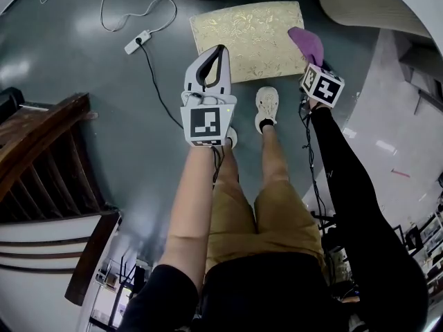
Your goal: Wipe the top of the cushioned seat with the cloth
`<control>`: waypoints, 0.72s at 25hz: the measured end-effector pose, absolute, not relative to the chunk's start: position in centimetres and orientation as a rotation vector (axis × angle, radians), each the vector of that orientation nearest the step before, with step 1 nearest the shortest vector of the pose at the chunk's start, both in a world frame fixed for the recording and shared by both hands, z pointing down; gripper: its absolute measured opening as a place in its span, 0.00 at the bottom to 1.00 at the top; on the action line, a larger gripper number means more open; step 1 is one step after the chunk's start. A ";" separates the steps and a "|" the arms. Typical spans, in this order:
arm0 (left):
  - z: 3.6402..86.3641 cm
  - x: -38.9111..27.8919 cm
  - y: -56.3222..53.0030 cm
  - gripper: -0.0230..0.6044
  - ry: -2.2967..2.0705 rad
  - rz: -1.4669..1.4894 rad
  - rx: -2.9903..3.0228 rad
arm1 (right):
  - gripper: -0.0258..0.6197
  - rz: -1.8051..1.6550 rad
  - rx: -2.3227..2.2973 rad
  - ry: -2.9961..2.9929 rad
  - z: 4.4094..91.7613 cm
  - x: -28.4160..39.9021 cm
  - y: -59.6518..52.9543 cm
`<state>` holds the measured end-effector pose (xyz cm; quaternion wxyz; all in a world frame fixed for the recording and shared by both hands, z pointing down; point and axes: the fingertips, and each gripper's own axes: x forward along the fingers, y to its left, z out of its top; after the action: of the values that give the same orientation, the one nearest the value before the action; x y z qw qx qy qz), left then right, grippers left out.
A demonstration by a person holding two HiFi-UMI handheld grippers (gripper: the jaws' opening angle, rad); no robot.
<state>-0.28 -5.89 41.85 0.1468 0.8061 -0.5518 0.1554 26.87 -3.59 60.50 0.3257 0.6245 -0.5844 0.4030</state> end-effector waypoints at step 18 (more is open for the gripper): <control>42.1 -13.3 1.9 0.05 -1.515 0.443 2.339 | 0.17 1.057 1.134 -1.851 60.6 -5.2 6.6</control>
<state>-13.25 1.94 42.13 0.1592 0.8183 -0.5302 0.1549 -5.21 6.57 60.59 0.3555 0.4390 -0.7167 0.4090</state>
